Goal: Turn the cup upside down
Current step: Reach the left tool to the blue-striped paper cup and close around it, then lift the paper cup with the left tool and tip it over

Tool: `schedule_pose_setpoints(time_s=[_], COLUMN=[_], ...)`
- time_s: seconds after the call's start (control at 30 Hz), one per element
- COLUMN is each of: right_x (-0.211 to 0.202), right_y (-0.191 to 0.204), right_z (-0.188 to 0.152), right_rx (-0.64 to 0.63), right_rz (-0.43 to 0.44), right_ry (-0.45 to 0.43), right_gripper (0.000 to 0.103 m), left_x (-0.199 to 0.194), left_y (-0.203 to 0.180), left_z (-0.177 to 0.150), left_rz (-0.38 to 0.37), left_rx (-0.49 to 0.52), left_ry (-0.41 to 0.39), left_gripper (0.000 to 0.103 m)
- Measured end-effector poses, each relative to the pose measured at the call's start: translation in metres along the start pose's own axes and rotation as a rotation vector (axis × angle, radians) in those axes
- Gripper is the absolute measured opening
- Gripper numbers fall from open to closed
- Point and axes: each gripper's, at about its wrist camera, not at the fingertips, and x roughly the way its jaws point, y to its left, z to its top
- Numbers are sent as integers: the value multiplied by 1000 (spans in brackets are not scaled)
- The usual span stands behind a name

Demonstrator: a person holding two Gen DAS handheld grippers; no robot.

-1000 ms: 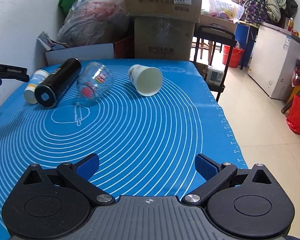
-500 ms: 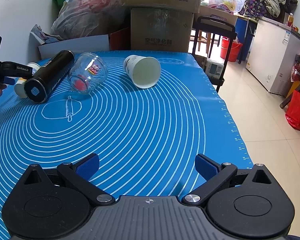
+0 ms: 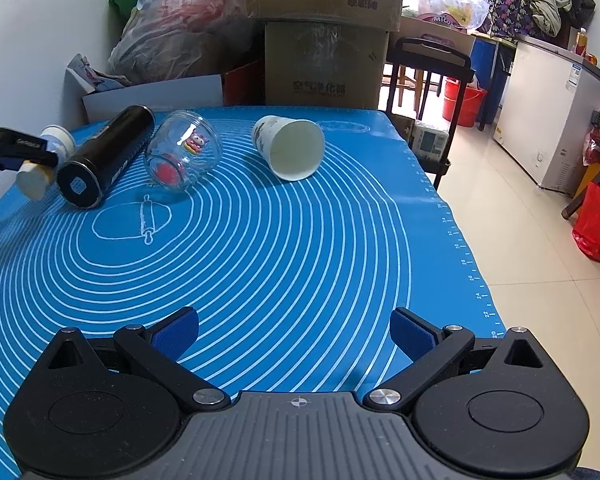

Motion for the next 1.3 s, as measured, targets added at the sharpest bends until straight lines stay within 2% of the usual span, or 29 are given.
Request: schedule_pose_setpoints(time_s=[0.23, 0.43, 0.7, 0.93, 0.97, 1.07, 1.1, 1.3], right_x=[-14, -25, -33, -34, -34, -34, -34, -36], right_y=[3, 1, 2, 4, 4, 4, 5, 9], right_z=[-6, -12, -17, -19, -19, -19, -20, -20], right_rx=[0, 2, -14, -20, -21, -23, -26, -42], right_rz=[25, 37, 39, 34, 34, 34, 34, 33], right_ry=[-10, -10, -8, 1, 1, 4, 5, 5], right_gripper=[103, 103, 103, 103, 103, 103, 103, 103], left_x=[-69, -103, -103, -105, -105, -109, -110, -123], left_y=[-15, -38, -66, -75, -74, -69, -68, -69], left_z=[-40, -80, -106, -110, -110, -110, -110, -109], left_rz=[-40, -89, -134, -112, -112, -113, -110, -90], left_rx=[9, -19, -22, -23, -36, -73, -76, -45], left_ry=[6, 42, 80, 71, 71, 63, 55, 24], left_gripper=[55, 55, 55, 57, 58, 79, 82, 85])
